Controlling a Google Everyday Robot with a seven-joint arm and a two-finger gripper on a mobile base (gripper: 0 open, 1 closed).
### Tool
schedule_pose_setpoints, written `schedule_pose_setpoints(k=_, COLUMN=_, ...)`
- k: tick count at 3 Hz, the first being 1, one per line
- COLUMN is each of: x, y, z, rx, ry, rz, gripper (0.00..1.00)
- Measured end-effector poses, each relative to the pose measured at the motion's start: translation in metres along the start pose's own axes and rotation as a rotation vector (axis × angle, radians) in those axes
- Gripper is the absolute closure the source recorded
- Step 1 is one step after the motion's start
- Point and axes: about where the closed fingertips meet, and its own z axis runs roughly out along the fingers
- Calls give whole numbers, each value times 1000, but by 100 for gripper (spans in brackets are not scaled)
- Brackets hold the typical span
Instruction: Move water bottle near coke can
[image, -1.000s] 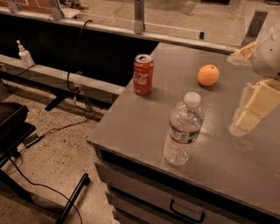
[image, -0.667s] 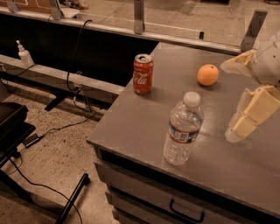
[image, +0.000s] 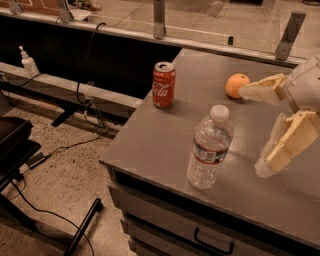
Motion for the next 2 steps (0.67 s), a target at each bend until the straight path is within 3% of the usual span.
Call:
schedule_pose_setpoints(k=1, x=-15, y=13, z=10, rx=-29, ry=-113, rz=-34, gripper=0)
schedule_pose_setpoints(k=2, x=-33, y=18, z=26, rx=-6, ry=-154, rz=-108, gripper=0)
